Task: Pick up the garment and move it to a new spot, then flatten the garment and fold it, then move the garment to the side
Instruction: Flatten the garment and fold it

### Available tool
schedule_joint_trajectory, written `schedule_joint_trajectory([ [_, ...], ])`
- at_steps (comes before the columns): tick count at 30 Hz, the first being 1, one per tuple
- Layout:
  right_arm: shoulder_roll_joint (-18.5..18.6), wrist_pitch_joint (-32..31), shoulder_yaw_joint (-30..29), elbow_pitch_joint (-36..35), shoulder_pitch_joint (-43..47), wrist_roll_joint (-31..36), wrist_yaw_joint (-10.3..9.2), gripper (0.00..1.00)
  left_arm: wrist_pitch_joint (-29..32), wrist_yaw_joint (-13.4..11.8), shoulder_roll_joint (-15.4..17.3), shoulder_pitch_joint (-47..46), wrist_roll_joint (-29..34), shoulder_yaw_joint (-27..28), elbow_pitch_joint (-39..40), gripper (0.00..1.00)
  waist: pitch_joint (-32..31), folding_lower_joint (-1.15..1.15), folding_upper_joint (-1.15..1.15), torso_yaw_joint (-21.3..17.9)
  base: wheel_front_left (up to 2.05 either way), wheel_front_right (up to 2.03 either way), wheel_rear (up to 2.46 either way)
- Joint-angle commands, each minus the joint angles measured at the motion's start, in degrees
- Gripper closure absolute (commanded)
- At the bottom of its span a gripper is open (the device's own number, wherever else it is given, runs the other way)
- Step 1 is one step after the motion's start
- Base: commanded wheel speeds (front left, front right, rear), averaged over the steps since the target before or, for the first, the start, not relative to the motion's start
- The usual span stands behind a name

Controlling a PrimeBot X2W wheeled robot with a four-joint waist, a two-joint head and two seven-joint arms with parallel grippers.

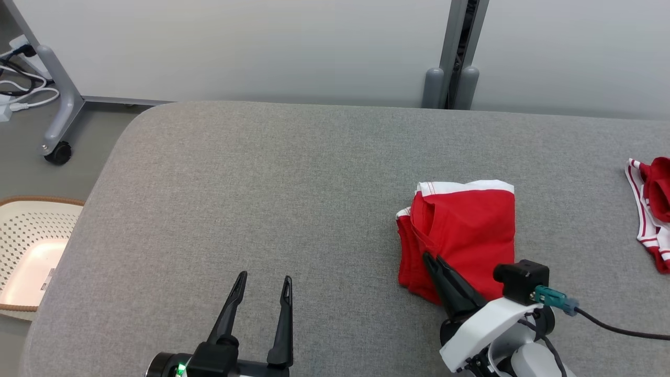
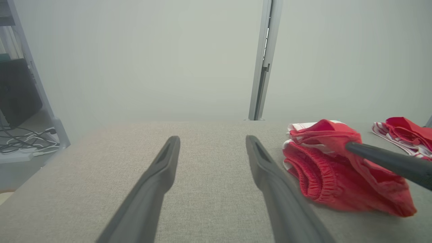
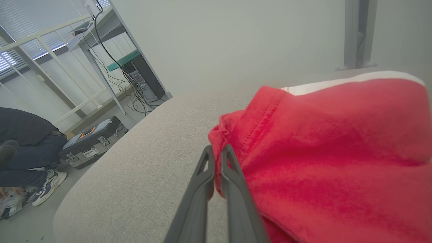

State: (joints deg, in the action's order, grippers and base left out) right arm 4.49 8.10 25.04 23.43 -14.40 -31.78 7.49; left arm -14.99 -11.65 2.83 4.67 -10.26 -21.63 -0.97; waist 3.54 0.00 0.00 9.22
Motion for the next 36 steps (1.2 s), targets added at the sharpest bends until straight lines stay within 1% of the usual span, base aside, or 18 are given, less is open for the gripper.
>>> schedule_joint_trajectory([
  [1,0.5,-0.1,0.4,0.2,0.7,0.1,-0.01,1.0,-0.2,0.0,0.2,0.7,-0.2,0.1,-0.1,0.0,-0.1,0.0,0.0,-0.1,0.0,0.0,0.0],
  [6,0.3,-0.7,1.4,0.6,1.3,0.0,-0.01,1.0,-0.2,0.3,0.2,0.6,0.2,0.4,-0.2,0.0,-0.4,0.0,0.0,-0.3,0.0,0.0,0.0],
  [8,0.2,-0.7,1.9,0.7,1.8,-0.2,-0.01,0.62,-0.2,0.5,0.2,0.7,0.3,0.6,-0.2,0.0,-0.5,0.0,0.0,-0.4,0.0,0.0,0.0],
  [9,0.1,-0.8,2.2,0.7,1.9,-0.3,-0.01,0.4,-0.2,0.5,0.2,0.8,0.4,0.6,-0.2,0.0,-0.6,0.0,0.0,-0.5,0.0,0.0,0.0],
  [10,0.1,-0.8,2.4,0.7,2.0,-0.4,-0.01,0.0,-0.2,0.6,0.2,0.9,0.4,0.7,-0.3,0.0,-0.7,0.0,0.0,-0.5,0.0,0.0,0.0],
  [15,-0.1,0.0,2.3,0.1,1.8,-1.5,-0.01,0.0,-0.2,0.9,0.2,1.6,0.5,1.2,-0.9,0.0,-1.4,0.0,0.0,-1.5,0.0,0.0,0.0],
  [19,1.2,2.0,0.6,0.0,1.1,-1.5,-0.01,0.0,-0.2,1.2,0.2,0.8,0.8,2.2,-0.9,0.0,-2.3,0.0,0.0,-3.0,0.0,0.0,0.0],
  [23,2.8,4.0,-2.2,1.1,0.2,0.3,-0.01,0.0,-0.2,1.6,0.2,0.0,1.5,3.6,-0.7,0.0,-2.9,0.0,0.0,-5.1,0.0,0.0,0.0],
  [25,3.7,4.9,-3.6,2.0,-0.5,2.4,-0.01,0.0,-0.2,1.9,0.2,-0.2,1.7,4.1,-0.7,0.0,-3.0,0.0,0.0,-6.2,0.0,0.0,0.0],
  [31,3.8,6.4,-7.7,3.5,0.0,4.7,-0.01,0.0,-0.2,1.6,0.2,0.3,1.2,5.3,-0.6,0.0,-2.9,0.0,0.0,-9.7,0.0,0.0,0.0],
  [36,3.9,7.2,-9.8,2.3,2.1,7.4,-0.01,0.0,-0.2,1.1,0.2,0.9,0.5,5.6,-0.3,0.0,-2.6,0.0,0.0,-11.7,0.0,0.0,0.0],
])
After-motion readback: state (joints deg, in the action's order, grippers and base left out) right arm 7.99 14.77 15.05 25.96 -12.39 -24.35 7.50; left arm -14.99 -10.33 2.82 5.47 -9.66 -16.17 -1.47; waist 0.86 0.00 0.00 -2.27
